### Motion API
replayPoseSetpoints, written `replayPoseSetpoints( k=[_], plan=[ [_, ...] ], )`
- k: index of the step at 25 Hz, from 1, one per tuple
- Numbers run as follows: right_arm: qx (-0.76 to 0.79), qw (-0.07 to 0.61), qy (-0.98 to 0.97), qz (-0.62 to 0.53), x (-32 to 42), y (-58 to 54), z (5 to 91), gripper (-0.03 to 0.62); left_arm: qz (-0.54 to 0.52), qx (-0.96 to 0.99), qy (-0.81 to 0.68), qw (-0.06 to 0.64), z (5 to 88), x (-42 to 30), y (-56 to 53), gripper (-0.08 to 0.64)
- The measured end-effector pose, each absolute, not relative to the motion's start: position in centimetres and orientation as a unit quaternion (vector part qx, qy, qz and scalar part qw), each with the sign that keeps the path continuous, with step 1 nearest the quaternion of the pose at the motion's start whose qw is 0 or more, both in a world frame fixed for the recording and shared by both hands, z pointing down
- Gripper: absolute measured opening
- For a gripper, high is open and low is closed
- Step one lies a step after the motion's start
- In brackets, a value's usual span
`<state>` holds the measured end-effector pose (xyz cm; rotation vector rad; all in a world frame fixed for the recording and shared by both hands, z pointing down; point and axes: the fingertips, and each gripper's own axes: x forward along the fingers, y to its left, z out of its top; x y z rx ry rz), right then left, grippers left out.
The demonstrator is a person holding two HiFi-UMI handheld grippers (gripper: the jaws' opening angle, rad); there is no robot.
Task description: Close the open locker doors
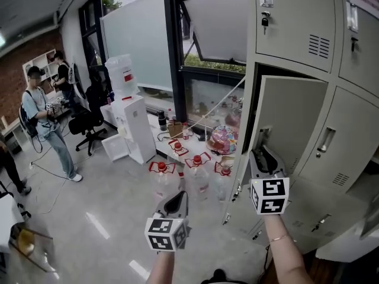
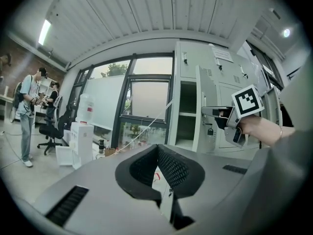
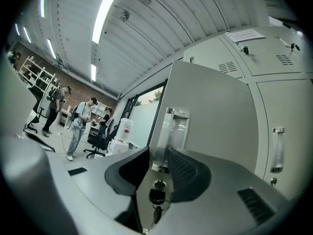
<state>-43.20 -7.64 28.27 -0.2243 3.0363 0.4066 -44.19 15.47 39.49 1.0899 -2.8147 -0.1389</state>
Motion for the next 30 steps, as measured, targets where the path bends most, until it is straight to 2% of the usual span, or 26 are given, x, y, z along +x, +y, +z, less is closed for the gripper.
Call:
replayPoseSetpoints(
  k=[30],
  plan=[
    [-0.062, 0.021, 0.99, 0.126, -56.2, -15.9, 29.2, 0.091, -0.015, 0.315, -0.947, 0.06, 39.0, -51.5, 10.2, 0.02]
  ],
)
